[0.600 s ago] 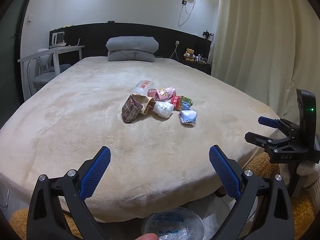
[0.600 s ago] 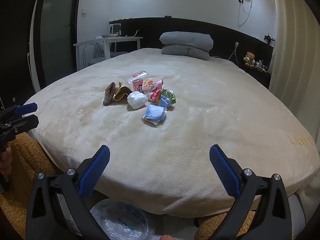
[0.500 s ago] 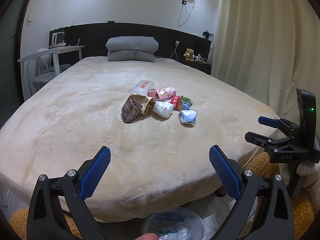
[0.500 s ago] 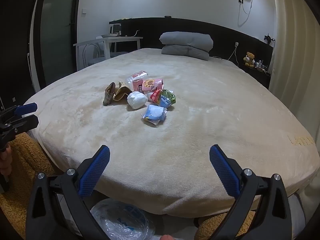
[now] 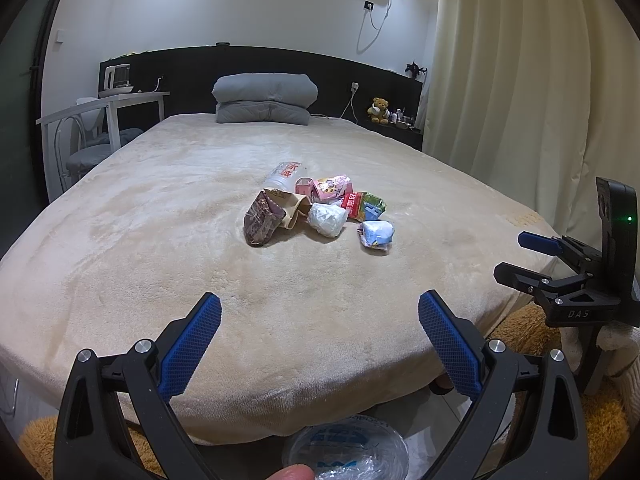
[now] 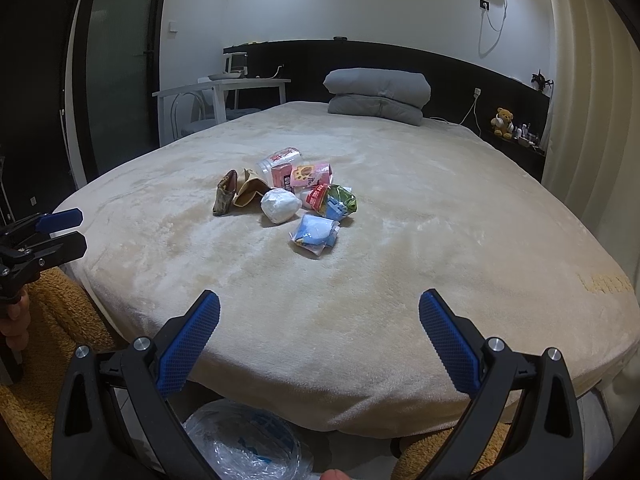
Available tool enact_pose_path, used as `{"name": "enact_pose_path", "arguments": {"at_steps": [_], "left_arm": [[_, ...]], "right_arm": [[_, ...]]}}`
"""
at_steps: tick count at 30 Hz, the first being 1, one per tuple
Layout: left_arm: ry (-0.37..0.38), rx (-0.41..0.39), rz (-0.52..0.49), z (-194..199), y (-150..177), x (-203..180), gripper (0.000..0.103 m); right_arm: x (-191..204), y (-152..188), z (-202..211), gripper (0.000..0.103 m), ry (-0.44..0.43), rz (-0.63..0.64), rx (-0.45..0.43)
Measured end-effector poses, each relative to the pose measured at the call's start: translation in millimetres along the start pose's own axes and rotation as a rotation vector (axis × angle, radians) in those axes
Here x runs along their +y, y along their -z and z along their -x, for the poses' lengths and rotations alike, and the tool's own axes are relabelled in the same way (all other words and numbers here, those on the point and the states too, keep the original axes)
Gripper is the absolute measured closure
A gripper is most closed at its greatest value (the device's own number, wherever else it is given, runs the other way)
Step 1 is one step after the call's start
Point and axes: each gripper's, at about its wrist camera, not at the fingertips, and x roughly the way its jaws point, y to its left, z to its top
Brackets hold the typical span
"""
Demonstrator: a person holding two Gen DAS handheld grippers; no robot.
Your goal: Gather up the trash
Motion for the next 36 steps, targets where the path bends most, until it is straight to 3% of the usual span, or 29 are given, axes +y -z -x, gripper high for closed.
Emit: {"name": "enact_pose_path", "arguments": {"at_steps": [21, 27, 36], "left_arm": [[0.031, 0.024, 0.040, -5.7, -4.4, 9.3, 0.006], [0.082, 0.045, 0.057, -12.7, -9.3, 14.0, 0.006], [0.157, 0.093, 0.162, -30.8, -24.8, 33.6, 0.006]], "right_arm": [[-7.3, -2.2, 2.4, 0.004, -0.013, 0.017, 0.049], [-13.2, -7.4, -5.6, 0.004, -0.023, -0.008, 0.086], [-17.1, -21.0, -25.1, 0.004, -0.085, -0.030, 0.114]]}}
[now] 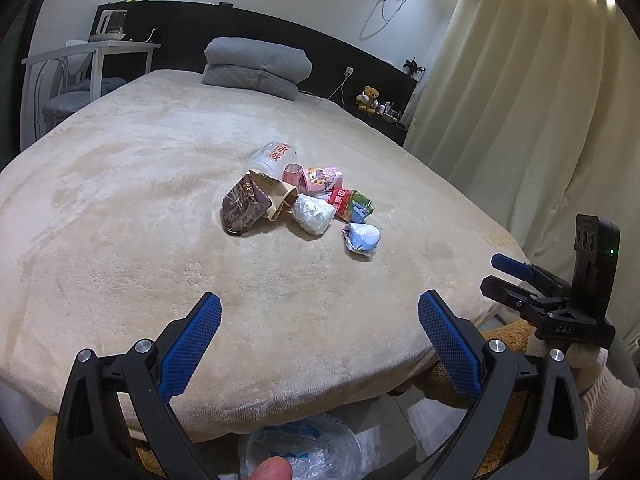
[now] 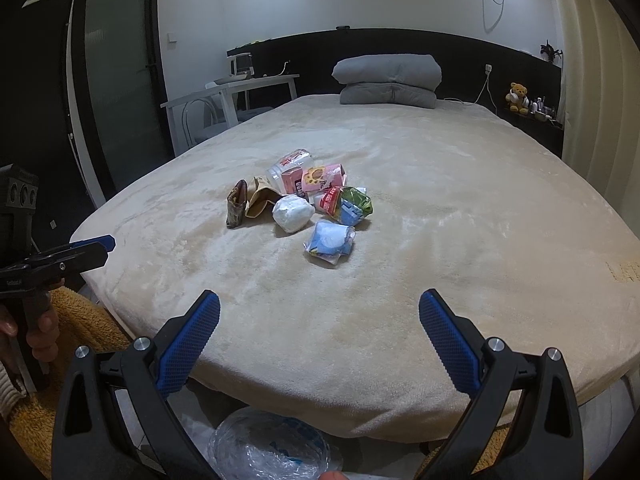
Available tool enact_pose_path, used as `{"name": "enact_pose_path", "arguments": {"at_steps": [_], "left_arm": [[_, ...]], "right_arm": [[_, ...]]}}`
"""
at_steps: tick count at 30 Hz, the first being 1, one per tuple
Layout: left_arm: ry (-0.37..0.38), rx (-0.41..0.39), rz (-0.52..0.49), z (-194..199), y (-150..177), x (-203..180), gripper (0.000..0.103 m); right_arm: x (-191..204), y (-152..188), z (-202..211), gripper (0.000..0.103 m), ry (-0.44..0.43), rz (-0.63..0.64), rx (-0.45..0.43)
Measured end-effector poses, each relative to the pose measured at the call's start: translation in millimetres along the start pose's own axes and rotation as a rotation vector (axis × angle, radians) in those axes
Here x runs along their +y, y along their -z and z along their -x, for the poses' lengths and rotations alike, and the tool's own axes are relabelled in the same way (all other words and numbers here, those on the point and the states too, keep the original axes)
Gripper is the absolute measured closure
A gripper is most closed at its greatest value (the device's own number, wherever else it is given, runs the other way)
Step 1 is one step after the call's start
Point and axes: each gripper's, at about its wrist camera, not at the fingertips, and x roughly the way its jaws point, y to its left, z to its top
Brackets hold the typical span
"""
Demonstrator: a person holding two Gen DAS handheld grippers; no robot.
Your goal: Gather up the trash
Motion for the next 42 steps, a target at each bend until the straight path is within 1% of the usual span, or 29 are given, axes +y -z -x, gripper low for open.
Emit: {"name": "enact_pose_path", "arguments": {"at_steps": [4, 13, 16, 19, 23, 28, 30, 31, 34, 36, 40, 42], "left_arm": [[0.028, 0.010, 0.043, -8.0, -13.6, 11.2, 0.006], [0.101, 0.041, 0.242, -36.8, -44.2, 51.0, 0.006], [0.123, 0.037, 0.278, -48.3, -55.5, 61.9, 0.006], [0.146, 0.043, 0.312, -61.9, -66.5, 72.5, 0.007], [0.159, 0.068, 0.320, -83.6, -79.6, 81.7, 0.007], [0.175, 0.109, 0.362, -111.3, -89.4, 98.2, 0.008], [0.194, 0.124, 0.373, -121.1, -93.0, 102.7, 0.008], [0.193, 0.132, 0.372, -126.4, -95.3, 104.5, 0.008], [0.178, 0.148, 0.363, -140.2, -100.8, 109.6, 0.008], [0.165, 0.165, 0.352, -149.2, -103.2, 112.7, 0.008], [0.167, 0.212, 0.352, -167.0, -102.0, 119.8, 0.008], [0.166, 0.229, 0.355, -173.4, -100.7, 123.9, 0.008]], "right_arm": [[-4.9, -11.7, -15.8, 0.004, -0.019, -0.004, 0.019], [-10.5, -35.8, -56.9, 0.004, -0.070, -0.022, 0.074], [-14.2, -42.4, -69.9, 0.004, -0.087, -0.047, 0.098], [-17.5, -47.6, -86.1, 0.004, -0.082, -0.066, 0.137], [-23.5, -53.7, -107.1, 0.004, -0.087, -0.105, 0.195], [-31.0, -62.6, -132.4, 0.005, -0.099, -0.157, 0.253], [-31.5, -65.7, -141.1, 0.010, -0.102, -0.160, 0.276], [-32.0, -67.1, -145.8, 0.010, -0.107, -0.164, 0.288], [-31.9, -71.5, -156.9, 0.013, -0.105, -0.167, 0.312], [-32.0, -74.2, -162.7, 0.018, -0.106, -0.167, 0.323], [-35.1, -77.2, -171.4, 0.019, -0.112, -0.180, 0.339], [-37.1, -77.7, -172.7, 0.026, -0.111, -0.184, 0.342]]}}
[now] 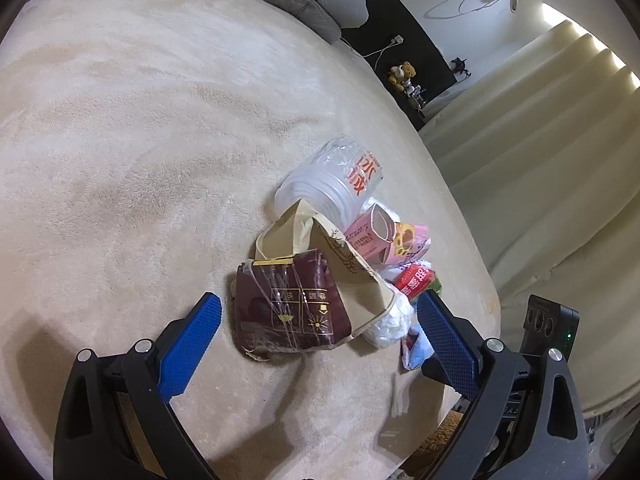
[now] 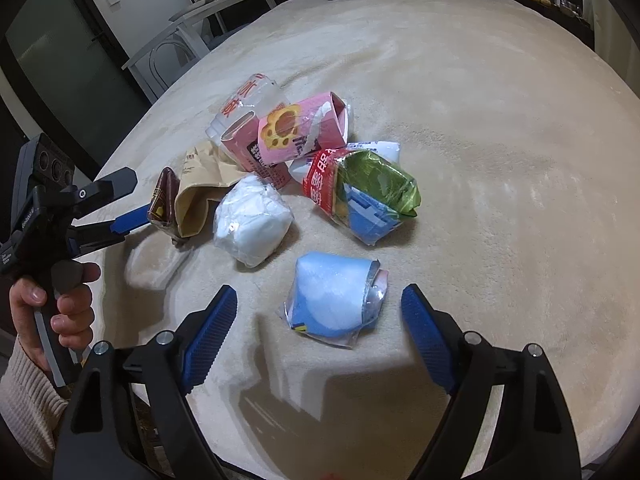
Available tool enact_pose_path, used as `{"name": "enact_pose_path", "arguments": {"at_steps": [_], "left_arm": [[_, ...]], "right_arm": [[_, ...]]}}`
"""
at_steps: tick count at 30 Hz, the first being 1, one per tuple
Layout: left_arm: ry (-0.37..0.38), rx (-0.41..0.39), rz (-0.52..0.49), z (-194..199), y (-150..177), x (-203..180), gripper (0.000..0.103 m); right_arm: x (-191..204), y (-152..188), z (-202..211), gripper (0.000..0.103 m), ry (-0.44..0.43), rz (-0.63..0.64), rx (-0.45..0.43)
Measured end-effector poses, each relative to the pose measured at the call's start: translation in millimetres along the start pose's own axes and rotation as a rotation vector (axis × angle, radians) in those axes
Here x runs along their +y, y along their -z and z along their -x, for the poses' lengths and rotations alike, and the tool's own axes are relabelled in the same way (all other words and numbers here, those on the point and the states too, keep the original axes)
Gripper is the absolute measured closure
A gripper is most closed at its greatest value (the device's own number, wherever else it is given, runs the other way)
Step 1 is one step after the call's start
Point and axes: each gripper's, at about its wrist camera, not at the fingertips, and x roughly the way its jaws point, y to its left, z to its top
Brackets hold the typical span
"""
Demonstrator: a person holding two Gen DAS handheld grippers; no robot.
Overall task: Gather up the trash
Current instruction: 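Grasp the brown wrapper with the left tool while the right tool grasps the blue-white packet, then carry the brown wrapper and blue-white packet down over the floor bin with both tools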
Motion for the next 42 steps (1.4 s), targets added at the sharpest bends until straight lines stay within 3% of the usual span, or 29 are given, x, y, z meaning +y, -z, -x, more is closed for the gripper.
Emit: {"name": "enact_pose_path", "arguments": {"at_steps": [9, 13, 15, 17, 42], "left_arm": [[0.029, 0.053, 0.000, -19.4, -4.8, 12.2, 0.015], [0.036, 0.071, -0.011, -24.4, -5.0, 13.9, 0.017], [0.017, 0.076, -0.024, -26.2, -4.4, 13.7, 0.026], [-0.004, 0.080, -0.025, -28.8, -5.9, 15.2, 0.042], [0.002, -0.067, -0.117, 40.3, 32.5, -28.9, 0.043]], "right_arm": [[0.6, -0.4, -8.6, 0.027, -0.007, -0.004, 0.032], [1.3, -1.7, -11.1, 0.043, 0.019, 0.010, 0.034], [0.3, -2.5, -12.3, 0.053, 0.031, 0.006, 0.034], [-1.0, -2.8, -11.4, 0.055, 0.031, 0.005, 0.029], [-12.1, 32.6, 42.7, 0.057, -0.010, -0.013, -0.082]]}}
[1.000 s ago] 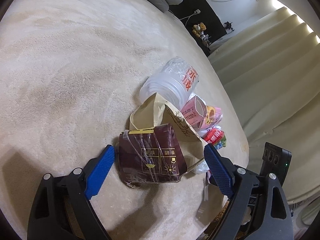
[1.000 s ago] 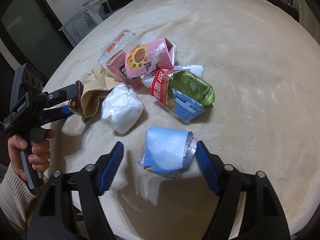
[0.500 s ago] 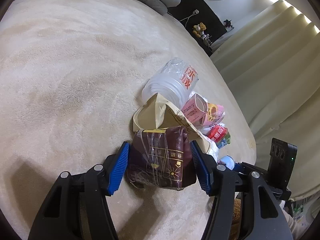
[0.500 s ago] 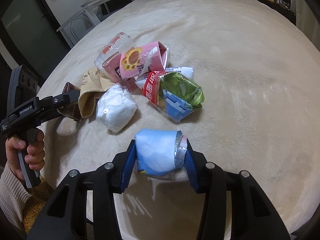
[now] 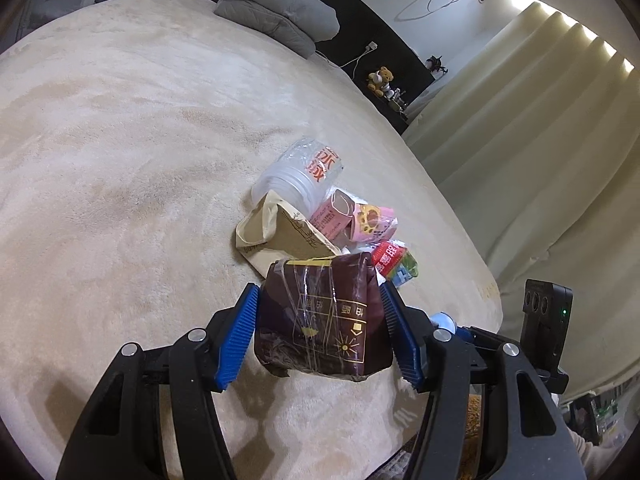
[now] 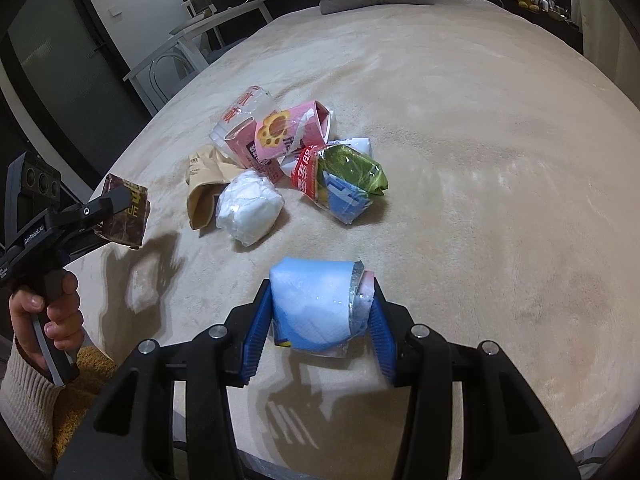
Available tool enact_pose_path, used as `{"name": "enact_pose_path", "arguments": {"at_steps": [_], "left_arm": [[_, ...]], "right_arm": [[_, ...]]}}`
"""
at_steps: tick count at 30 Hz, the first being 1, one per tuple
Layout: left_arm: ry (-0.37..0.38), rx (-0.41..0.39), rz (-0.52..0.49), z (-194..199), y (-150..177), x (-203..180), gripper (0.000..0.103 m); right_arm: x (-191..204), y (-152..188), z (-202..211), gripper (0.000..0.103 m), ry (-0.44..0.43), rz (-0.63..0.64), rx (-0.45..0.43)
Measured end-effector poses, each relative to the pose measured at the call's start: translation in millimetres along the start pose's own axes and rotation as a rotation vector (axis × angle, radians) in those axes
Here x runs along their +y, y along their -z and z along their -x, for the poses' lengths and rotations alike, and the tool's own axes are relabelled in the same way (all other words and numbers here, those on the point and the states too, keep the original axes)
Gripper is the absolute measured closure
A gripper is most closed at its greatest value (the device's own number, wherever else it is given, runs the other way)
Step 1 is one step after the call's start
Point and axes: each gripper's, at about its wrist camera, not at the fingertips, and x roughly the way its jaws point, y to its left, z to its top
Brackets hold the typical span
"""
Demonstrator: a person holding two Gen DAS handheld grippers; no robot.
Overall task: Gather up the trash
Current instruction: 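Carry the brown wrapper and blue-white packet down over the floor bin with both tools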
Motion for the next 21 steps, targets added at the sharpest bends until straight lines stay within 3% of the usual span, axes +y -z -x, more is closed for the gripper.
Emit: {"name": "enact_pose_path", "arguments": {"at_steps": [13, 21], "left_arm": [[0.040, -0.090, -0.001, 42.6, 34.6, -21.9, 0.043], [0.090, -0.100, -0.020, 58.9, 71.9, -43.3, 0.043]], "right_arm": [[16.5, 38.0, 45.9, 0.057, -0.026, 0.028, -0.110], [21.5, 71.0, 65.1, 0.057, -0.043, 0.017, -0.136]]}}
